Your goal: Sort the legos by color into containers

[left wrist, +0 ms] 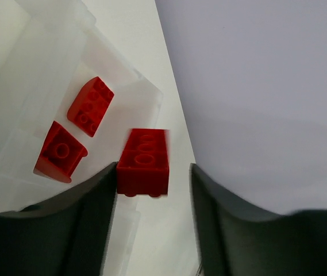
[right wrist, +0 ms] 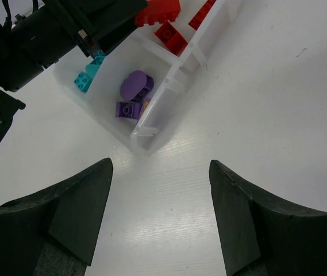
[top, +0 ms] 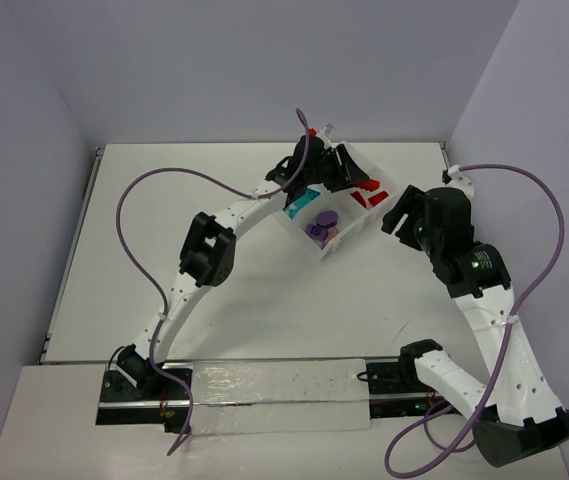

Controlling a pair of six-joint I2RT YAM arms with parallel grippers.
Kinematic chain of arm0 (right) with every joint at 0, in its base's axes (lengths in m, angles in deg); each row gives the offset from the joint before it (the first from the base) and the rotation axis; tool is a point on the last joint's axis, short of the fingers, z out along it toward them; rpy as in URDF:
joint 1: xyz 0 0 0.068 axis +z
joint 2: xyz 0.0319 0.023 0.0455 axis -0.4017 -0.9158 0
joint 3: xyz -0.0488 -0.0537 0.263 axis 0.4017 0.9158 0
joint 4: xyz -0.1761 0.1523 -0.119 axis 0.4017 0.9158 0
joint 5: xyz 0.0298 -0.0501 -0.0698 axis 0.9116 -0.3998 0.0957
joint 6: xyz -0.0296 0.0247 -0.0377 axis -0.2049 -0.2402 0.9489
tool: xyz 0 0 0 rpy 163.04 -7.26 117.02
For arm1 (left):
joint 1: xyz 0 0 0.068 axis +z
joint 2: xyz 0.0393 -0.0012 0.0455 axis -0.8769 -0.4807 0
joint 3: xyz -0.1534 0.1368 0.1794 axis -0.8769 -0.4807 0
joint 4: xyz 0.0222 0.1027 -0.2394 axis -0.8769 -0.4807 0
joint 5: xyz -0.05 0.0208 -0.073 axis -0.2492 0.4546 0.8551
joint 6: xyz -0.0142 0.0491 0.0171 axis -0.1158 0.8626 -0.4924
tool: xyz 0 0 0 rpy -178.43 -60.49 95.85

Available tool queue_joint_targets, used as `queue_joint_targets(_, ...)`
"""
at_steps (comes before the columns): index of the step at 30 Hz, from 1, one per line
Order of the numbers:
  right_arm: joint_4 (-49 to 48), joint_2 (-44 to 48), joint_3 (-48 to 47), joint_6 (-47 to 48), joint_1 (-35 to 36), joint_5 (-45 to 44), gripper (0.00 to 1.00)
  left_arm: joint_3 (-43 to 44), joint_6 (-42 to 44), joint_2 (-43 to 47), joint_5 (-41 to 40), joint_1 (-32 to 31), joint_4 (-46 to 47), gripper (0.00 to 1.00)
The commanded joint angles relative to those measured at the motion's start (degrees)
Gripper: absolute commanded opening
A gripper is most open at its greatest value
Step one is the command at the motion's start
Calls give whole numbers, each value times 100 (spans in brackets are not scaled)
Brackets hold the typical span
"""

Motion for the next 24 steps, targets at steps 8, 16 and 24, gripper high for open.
queue_joint_targets(8, 7, -68, 13, 45, -36, 24, 76, 195, 147, 443, 275, -67, 426, 89)
queue_joint_targets(16, -118, -60, -13, -4, -50, 177, 85, -2055, 1448, 3216, -189, 90, -310, 89)
queue_joint_targets(24, -139, 104, 164, -19, -36, 51, 90, -4501, 2203, 6176, -1881, 614, -1527, 92)
